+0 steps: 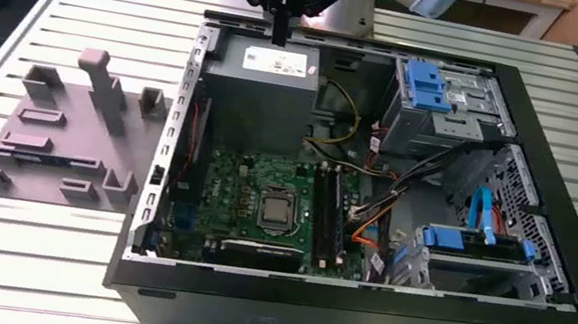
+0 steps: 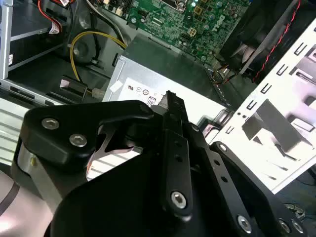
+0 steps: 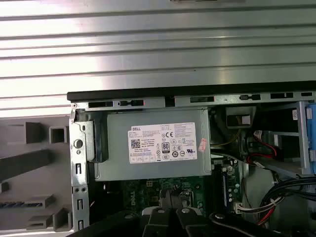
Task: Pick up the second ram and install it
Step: 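Reach for the second ram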
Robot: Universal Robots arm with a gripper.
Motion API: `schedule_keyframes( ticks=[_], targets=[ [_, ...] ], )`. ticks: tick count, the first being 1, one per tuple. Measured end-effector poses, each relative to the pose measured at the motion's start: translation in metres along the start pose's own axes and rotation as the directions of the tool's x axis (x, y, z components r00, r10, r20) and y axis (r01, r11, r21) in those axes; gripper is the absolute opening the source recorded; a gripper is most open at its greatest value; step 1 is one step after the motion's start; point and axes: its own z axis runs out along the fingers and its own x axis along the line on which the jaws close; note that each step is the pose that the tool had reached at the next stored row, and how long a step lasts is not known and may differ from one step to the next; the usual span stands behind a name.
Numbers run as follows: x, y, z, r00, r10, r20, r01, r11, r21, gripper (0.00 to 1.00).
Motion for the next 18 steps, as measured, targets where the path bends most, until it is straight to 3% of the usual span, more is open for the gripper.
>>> schedule_keyframes(
  ticks=[18],
  targets=[
    [0.0058,-0.0004,-0.0001,1.0,0.0,0.0,0.0,1.0,0.0,0.11]
  ],
)
